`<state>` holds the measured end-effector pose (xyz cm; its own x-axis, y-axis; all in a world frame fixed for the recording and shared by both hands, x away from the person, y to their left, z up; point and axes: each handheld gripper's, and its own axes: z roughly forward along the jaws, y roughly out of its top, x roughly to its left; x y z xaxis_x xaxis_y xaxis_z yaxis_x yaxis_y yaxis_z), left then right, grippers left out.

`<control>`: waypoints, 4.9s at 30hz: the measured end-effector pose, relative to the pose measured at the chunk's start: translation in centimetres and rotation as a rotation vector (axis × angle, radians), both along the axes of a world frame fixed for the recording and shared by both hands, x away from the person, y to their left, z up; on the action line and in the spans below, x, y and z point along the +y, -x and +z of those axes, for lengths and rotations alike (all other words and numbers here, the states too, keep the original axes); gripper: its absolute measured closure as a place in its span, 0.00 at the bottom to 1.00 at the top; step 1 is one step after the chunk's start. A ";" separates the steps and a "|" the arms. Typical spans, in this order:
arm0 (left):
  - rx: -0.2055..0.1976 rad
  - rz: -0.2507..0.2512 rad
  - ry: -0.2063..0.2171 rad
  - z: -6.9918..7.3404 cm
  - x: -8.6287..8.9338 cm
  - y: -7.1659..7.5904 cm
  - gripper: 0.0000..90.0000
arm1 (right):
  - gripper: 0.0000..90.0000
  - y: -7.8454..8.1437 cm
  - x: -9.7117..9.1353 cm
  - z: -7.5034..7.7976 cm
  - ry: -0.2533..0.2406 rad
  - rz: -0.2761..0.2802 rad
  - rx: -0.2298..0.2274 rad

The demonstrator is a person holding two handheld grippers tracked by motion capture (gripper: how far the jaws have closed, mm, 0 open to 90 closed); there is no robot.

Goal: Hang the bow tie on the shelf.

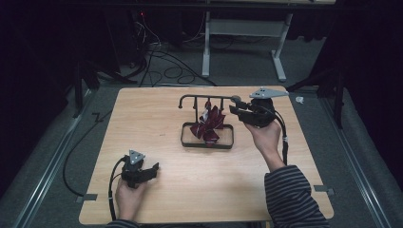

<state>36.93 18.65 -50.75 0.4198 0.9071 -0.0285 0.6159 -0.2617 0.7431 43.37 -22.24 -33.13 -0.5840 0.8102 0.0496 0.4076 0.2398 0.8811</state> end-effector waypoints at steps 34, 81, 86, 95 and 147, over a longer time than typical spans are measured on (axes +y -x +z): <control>-0.003 0.002 -0.004 0.0 -0.1 0.0 0.32 | 0.70 3.0 -4.8 -1.0 -0.051 -0.060 0.010; -0.004 0.002 -0.009 0.0 -0.1 0.0 0.32 | 0.70 7.7 -10.8 -5.0 -0.133 -0.192 0.040; -0.004 0.001 -0.009 0.0 -0.1 0.0 0.32 | 0.70 8.1 -11.0 -5.6 -0.137 -0.196 0.048; -0.004 0.002 -0.009 0.0 -0.1 0.0 0.32 | 0.70 8.6 -11.2 -6.9 -0.146 -0.201 0.073; -0.004 0.001 -0.009 0.0 -0.1 0.0 0.32 | 0.65 7.7 -8.0 -15.9 0.060 -0.234 0.215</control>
